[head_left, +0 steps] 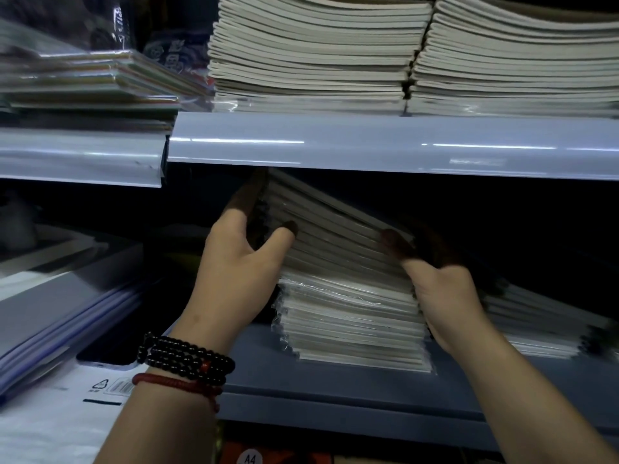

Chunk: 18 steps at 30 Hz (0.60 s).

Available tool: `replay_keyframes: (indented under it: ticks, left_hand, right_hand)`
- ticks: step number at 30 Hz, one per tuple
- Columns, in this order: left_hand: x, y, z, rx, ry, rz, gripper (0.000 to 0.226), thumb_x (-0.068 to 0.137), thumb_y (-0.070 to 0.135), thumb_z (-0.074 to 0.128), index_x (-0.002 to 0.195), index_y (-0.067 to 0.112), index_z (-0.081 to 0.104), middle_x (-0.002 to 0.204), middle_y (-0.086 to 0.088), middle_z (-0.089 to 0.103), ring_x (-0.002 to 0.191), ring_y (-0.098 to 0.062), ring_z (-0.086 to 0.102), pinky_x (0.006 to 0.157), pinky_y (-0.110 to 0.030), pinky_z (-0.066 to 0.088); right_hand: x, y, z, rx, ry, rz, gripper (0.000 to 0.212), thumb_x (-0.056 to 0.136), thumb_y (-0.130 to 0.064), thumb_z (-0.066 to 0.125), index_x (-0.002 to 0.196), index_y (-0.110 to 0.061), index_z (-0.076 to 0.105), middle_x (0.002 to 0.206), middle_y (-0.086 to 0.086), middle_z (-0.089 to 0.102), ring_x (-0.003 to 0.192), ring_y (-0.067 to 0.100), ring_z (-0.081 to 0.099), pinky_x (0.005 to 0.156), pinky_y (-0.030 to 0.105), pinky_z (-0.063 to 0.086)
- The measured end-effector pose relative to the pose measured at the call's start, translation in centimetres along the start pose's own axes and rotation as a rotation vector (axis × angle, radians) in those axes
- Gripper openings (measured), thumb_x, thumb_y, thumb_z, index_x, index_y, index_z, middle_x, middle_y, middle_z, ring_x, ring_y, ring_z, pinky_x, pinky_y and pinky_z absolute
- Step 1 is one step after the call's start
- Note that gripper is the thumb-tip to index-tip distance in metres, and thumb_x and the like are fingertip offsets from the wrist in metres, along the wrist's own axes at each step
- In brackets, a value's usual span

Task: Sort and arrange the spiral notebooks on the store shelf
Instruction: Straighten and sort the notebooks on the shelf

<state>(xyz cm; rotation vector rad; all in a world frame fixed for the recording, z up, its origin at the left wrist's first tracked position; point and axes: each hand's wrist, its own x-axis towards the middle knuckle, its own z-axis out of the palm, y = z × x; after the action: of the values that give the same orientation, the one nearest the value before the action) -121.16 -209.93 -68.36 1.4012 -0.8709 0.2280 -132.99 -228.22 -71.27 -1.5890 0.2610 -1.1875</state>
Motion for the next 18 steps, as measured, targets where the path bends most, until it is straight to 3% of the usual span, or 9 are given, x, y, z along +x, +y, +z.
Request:
replay_keyframes:
  ticks: [2,6,8,11,13,18]
  left_hand:
    - [0.04,-0.20,-0.14,-0.013,0.020,0.011,0.056,0.092,0.011,0.067,0.142,0.032,0.053,0.102,0.015,0.069,0.086,-0.001,0.063,0.080,-0.026,0.052]
    - [0.04,-0.39,-0.25,-0.025,0.065,0.029,0.055,0.090,0.010,0.067,0.140,0.030,0.055,0.120,0.009,0.069,0.110,-0.011,0.066,0.100,-0.038,0.053]
    - [0.07,-0.30,-0.27,-0.026,0.069,0.043,0.055,0.090,0.008,0.066,0.140,0.029,0.055,0.121,0.010,0.068,0.112,-0.009,0.065,0.101,-0.035,0.052]
    - [0.12,-0.17,-0.33,-0.042,0.081,0.053,0.055,0.091,0.006,0.066,0.140,0.028,0.056,0.120,0.012,0.069,0.111,-0.004,0.065,0.096,-0.025,0.052]
    - [0.18,-0.26,-0.37,-0.045,0.093,0.053,0.055,0.090,0.005,0.066,0.139,0.028,0.056,0.119,0.013,0.069,0.109,-0.003,0.065,0.093,-0.021,0.051]
    - [0.17,-0.58,-0.45,-0.040,0.087,0.057,0.056,0.091,0.006,0.066,0.141,0.027,0.054,0.125,0.012,0.067,0.115,-0.007,0.064,0.101,-0.030,0.051]
  right_hand:
    - [-0.10,-0.06,-0.02,-0.013,-0.005,-0.003,0.054,0.069,-0.046,0.071,0.121,-0.036,0.065,0.116,-0.020,0.067,0.104,-0.015,0.060,0.080,0.001,0.045]
    - [0.01,0.29,-0.16,-0.012,0.020,-0.001,0.044,0.084,-0.031,0.074,0.127,-0.028,0.066,0.115,-0.016,0.068,0.096,-0.015,0.062,0.077,0.002,0.045]
    - [0.13,0.38,-0.16,-0.008,0.029,-0.004,0.048,0.083,-0.034,0.077,0.129,-0.027,0.065,0.105,-0.013,0.068,0.079,-0.011,0.063,0.067,0.004,0.045]
    - [0.10,0.22,-0.09,0.014,0.033,-0.004,0.057,0.072,-0.045,0.083,0.125,-0.030,0.067,0.102,-0.013,0.070,0.071,-0.008,0.061,0.060,0.006,0.044]
    - [0.02,0.22,-0.13,0.037,0.042,-0.011,0.059,0.068,-0.044,0.085,0.122,-0.028,0.069,0.099,-0.017,0.070,0.078,-0.009,0.064,0.067,0.008,0.045]
    - [0.29,0.62,0.01,0.048,0.039,-0.005,0.054,0.072,-0.042,0.075,0.123,-0.029,0.068,0.115,-0.011,0.072,0.098,-0.003,0.065,0.072,0.010,0.046]
